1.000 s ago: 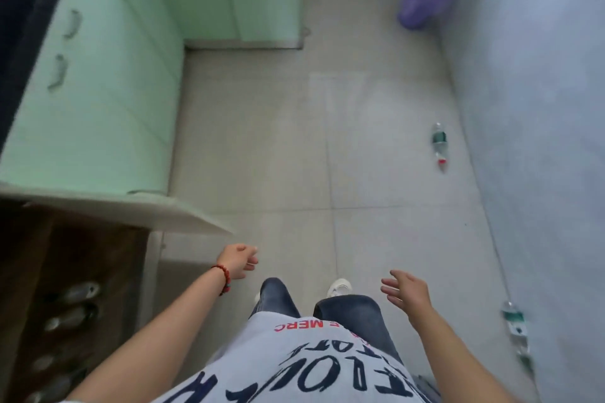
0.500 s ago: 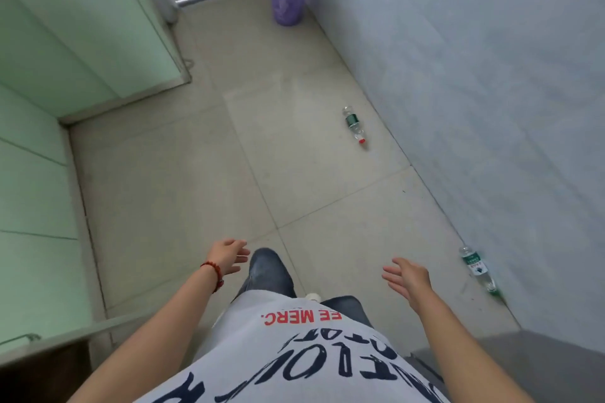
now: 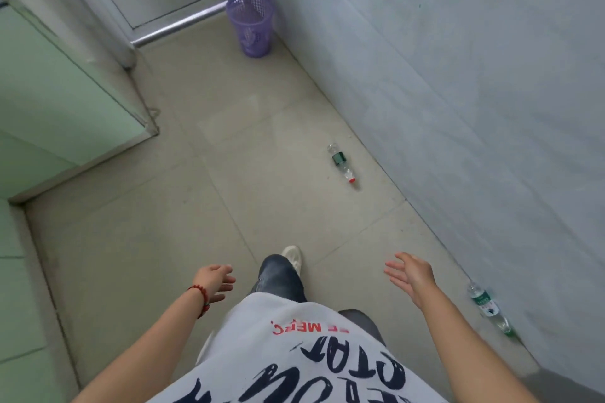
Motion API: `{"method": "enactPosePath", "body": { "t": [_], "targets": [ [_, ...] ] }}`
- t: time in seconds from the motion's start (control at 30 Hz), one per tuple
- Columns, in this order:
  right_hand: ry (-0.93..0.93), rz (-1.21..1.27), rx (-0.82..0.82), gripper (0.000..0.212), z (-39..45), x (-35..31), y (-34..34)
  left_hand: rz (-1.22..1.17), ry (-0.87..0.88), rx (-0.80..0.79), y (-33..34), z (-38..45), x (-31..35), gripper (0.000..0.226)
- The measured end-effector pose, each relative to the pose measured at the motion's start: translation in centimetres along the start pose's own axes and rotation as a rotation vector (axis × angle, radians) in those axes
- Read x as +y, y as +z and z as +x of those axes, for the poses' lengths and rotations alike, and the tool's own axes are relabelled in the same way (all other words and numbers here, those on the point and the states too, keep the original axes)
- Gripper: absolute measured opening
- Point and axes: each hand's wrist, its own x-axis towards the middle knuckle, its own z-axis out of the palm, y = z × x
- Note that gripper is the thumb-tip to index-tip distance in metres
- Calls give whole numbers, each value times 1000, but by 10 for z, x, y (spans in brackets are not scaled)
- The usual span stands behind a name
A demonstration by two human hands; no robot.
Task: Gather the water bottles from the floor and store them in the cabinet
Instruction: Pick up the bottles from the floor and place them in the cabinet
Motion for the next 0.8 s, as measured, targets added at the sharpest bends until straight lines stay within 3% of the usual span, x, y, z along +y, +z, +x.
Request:
{"method": "enactPosePath", "body": {
  "t": [0.43, 0.8],
  "targets": [
    [185, 119, 89, 31, 76, -109, 34, 198, 240, -133, 44, 68, 315, 12],
    [114, 105, 103, 36, 152, -267, 68, 414, 265, -67, 68, 107, 460, 18]
  ]
}}
